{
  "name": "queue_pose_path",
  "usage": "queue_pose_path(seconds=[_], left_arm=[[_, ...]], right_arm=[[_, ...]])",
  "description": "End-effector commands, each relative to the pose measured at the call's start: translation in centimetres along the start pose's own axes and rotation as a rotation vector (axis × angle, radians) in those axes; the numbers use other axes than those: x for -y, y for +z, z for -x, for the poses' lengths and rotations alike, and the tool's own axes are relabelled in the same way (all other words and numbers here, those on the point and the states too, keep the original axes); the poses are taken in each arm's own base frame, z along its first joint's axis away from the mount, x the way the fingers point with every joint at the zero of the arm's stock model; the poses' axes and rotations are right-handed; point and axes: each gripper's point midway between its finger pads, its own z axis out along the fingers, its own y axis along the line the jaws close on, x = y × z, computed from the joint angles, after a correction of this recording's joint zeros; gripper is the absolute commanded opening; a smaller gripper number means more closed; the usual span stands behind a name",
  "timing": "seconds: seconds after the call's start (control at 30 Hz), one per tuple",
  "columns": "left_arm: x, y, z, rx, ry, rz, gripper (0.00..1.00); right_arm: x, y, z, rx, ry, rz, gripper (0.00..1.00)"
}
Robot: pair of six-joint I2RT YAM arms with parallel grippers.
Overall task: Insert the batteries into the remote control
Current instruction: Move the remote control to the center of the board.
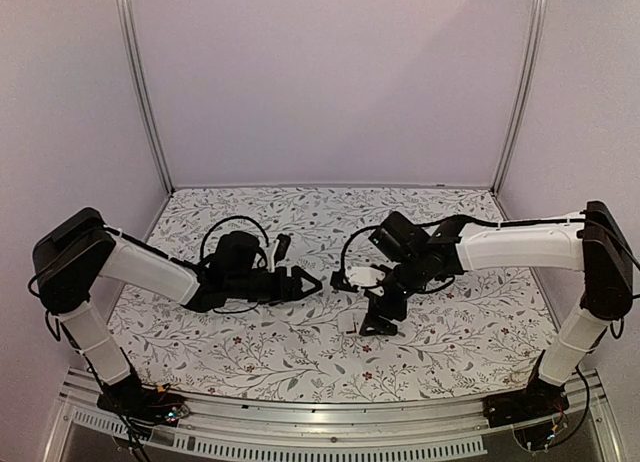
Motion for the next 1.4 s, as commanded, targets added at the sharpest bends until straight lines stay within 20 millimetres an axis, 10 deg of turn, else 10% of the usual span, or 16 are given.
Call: queue_pose_path(seconds=[0.0, 0.5, 1.37], left_arm=[[0.0, -0.4, 1.0, 0.042, -0.005, -0.031, 0.8], [-1.0, -0.6, 0.4, 0.06, -0.062, -0.081, 0.8], [-3.6, -1.4, 0.7, 0.074, -0.097, -0.027, 0.71]], right_arm=[[1.0, 1.2, -1.5, -0.089, -0.08, -0.037, 0.99], [1.7, 4.9, -3.7, -0.212, -0.156, -0.001, 0.99], [2.5, 7.7, -3.5, -0.258, -0.11, 0.039, 0.56]])
